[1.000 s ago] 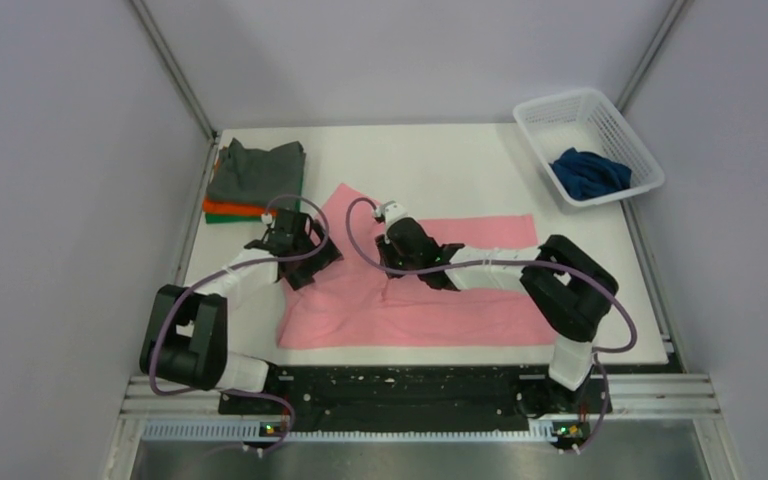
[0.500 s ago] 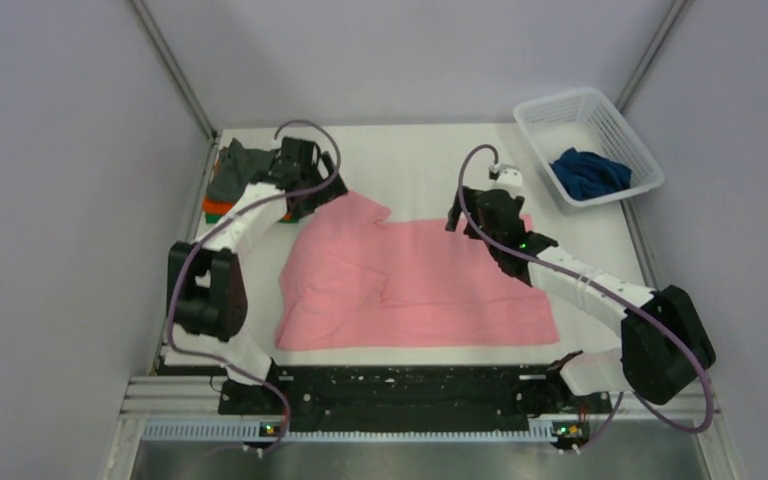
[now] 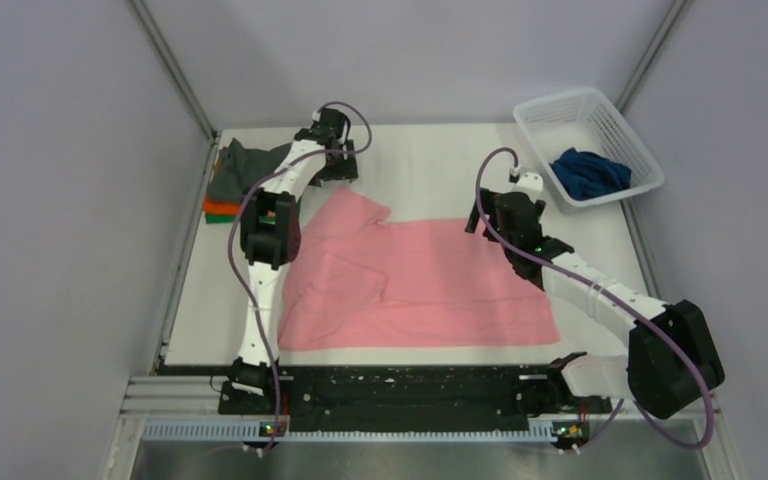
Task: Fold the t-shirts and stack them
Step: Grab the side of the flattened tshirt furthest away from the robot with both arms
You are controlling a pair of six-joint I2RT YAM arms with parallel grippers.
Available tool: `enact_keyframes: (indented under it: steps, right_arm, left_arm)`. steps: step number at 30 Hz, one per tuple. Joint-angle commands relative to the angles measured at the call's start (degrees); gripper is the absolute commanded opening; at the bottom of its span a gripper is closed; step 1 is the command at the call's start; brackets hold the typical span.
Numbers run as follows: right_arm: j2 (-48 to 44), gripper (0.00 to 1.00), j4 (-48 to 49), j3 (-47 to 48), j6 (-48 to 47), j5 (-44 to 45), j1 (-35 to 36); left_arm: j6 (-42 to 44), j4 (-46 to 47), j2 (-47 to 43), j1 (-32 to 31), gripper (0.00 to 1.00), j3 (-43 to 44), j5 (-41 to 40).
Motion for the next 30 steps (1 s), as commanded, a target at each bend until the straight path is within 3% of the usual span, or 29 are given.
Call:
enact_keyframes:
  steps: [1,9,14,20,30]
  right_arm:
    - [0.03,0.99,0.80,-0.24,-1.06,-0.14,-0.75]
    - [-0.31,0.99,-1.36,-0.62,-0.99,1.29,-1.03]
    - [-1.07,0.99,-1.96,-0.96,-0.88,2.83,-1.72]
    - [1.03,0.99,-4.50,0.11,1.00,5.14,-4.92]
    - [19.78,0.95,-9.36,15.12,3.50,10.05,-12.79]
  left_arm:
    - [3.42,-1.87,-1.70,0.25,0.85,0.77,1.00]
    - [4.87,-2.07,-2.09,-0.25,0.68,-4.90,3.33]
    - [4.89,-2.32,-2.33,-0.60,0.48,-7.10,4.65]
    - [4.75,-1.70,-3.51,-1.07,0.00,-9.71,4.71]
    - [2.70,-1.58,-9.33,-1.16,0.00,-10.93,5.84]
